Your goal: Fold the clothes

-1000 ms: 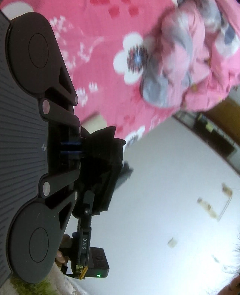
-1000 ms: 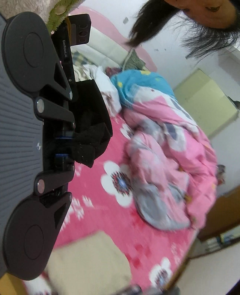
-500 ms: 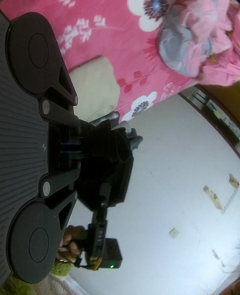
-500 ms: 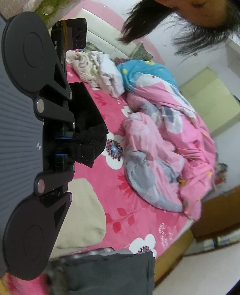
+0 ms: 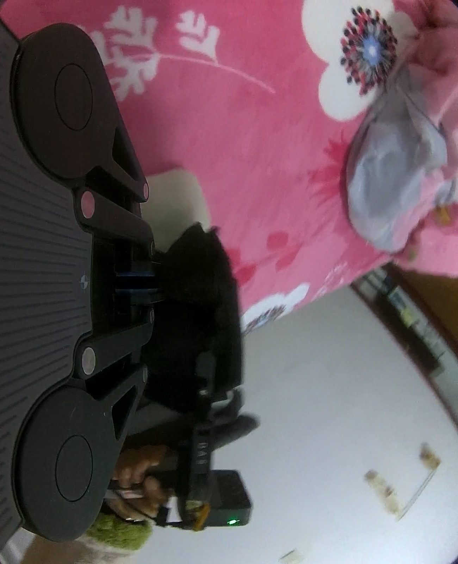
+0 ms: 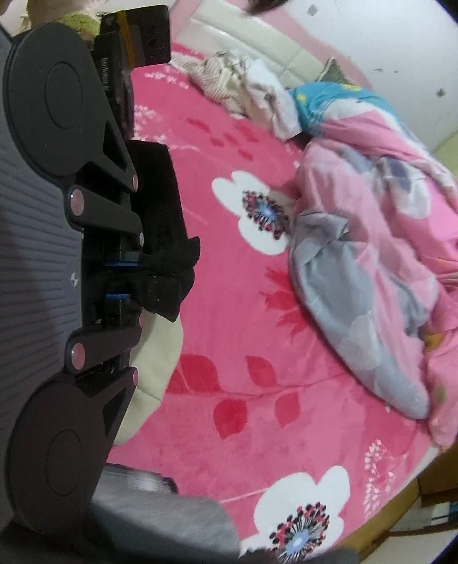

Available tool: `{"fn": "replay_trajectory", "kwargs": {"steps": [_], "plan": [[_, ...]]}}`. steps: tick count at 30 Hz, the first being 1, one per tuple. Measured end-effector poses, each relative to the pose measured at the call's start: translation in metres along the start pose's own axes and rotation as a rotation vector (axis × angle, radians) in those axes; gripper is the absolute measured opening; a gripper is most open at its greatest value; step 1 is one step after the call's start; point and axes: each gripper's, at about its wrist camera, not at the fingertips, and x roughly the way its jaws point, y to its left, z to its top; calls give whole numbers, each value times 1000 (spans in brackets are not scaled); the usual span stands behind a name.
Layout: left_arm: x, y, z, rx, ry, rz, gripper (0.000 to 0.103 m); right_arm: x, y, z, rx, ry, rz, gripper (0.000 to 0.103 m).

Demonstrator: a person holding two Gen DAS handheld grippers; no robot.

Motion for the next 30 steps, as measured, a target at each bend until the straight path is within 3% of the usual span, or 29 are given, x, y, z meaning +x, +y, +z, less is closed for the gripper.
{"fn": "replay_trajectory", "kwargs": {"steps": [6, 10, 13, 16, 19, 25, 30], "plan": [[10, 21, 8, -67, -6, 27, 4, 7, -5, 1, -21, 44, -41, 14], [26, 38, 11, -122, 13, 45, 6, 25, -18, 8, 38, 61, -108, 17], [31, 50, 13, -185, 39, 44, 17, 31, -35, 11, 162, 19, -165, 25], [32, 53, 16, -216, 46, 35, 25, 19, -42, 12, 234, -83, -206, 30], [33, 52, 18, -233, 53, 33, 30, -5, -32, 11, 243, -182, -257, 36], [34, 55, 20, -291, 50, 33, 34, -64, 11, -16, 215, -247, -285, 39], [39, 55, 18, -286, 49, 43, 34, -50, 26, -57, 234, -132, -343, 42]]}}
